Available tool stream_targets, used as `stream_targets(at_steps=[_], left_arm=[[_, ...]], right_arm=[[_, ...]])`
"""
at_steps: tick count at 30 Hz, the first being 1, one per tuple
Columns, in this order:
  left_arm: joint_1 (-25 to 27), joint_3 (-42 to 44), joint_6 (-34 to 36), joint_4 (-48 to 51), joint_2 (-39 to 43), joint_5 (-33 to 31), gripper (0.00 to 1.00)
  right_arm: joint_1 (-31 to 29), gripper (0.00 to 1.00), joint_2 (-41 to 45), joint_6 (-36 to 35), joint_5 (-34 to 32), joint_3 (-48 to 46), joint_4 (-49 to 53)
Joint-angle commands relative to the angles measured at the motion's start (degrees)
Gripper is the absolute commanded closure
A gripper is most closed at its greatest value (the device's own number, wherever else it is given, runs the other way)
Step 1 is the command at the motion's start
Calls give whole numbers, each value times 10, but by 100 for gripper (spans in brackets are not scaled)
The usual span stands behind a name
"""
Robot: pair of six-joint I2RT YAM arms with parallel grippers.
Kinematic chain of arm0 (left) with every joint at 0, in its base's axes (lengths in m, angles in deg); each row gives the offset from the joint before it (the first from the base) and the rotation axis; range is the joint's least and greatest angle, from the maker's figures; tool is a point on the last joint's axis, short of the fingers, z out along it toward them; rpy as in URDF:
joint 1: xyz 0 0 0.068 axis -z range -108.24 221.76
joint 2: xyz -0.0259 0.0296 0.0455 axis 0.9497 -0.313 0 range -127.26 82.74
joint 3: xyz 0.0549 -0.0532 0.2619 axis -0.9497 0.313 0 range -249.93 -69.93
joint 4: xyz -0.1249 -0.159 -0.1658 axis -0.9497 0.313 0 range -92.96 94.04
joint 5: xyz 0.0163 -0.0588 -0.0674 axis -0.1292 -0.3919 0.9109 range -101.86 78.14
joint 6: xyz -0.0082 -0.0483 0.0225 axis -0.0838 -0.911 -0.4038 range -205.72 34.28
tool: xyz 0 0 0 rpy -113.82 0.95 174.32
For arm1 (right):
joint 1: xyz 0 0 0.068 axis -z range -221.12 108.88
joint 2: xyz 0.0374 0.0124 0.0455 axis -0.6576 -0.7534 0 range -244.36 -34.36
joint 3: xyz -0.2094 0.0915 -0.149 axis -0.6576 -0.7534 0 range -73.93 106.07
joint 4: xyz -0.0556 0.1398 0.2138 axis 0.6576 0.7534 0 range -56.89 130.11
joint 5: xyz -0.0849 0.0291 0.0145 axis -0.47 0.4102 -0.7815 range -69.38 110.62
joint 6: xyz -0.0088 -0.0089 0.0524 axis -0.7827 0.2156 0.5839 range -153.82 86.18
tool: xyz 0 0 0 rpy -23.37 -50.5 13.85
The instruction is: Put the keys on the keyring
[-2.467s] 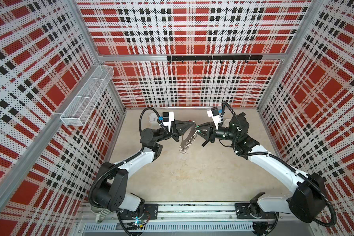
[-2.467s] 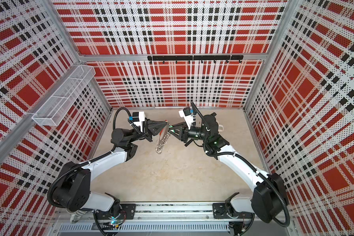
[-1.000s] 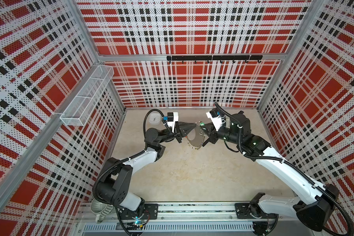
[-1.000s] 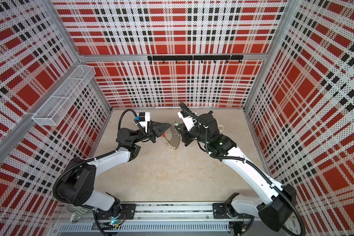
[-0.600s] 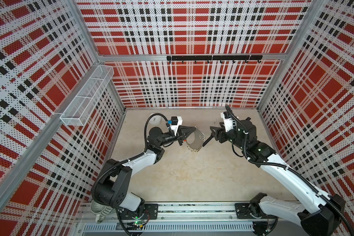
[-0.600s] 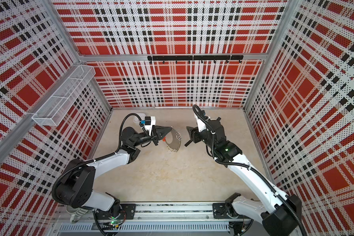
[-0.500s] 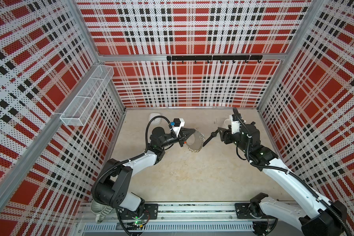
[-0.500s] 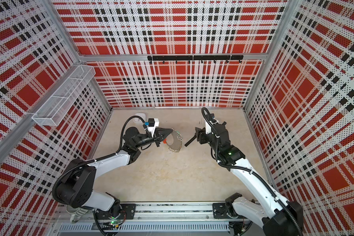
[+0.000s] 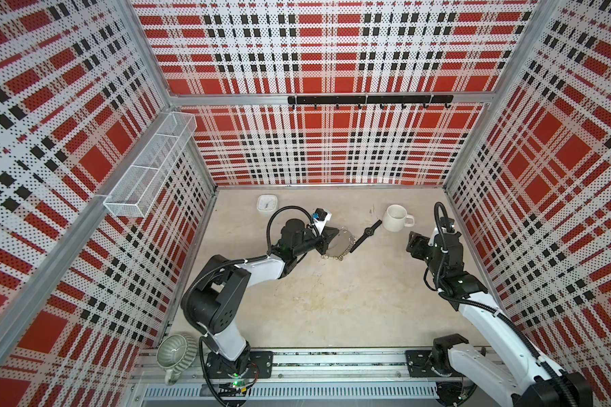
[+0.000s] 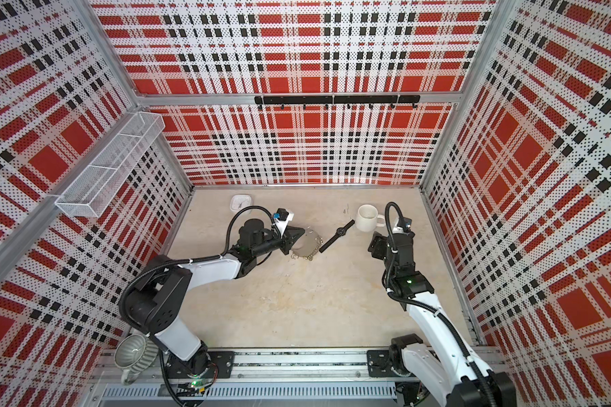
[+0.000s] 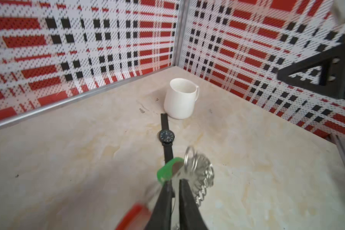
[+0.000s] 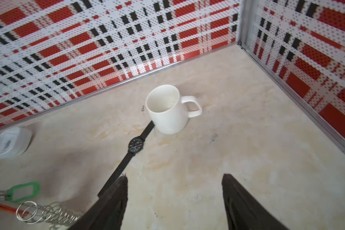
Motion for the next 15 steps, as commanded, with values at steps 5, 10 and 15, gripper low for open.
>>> stream_targets(at_steps=[5,10,15], left_arm=[[1,-61,-26,46,-77,-70,87],[1,-63,-37,46,-99,-80,89],[2,-16,-44,50,-30,-148,41]], right_arm=[[31,20,5,26,-5,-28,-26],[31,14,12,13,-51,-31,-20],[31,6,47,-51,-143,-49,-70]])
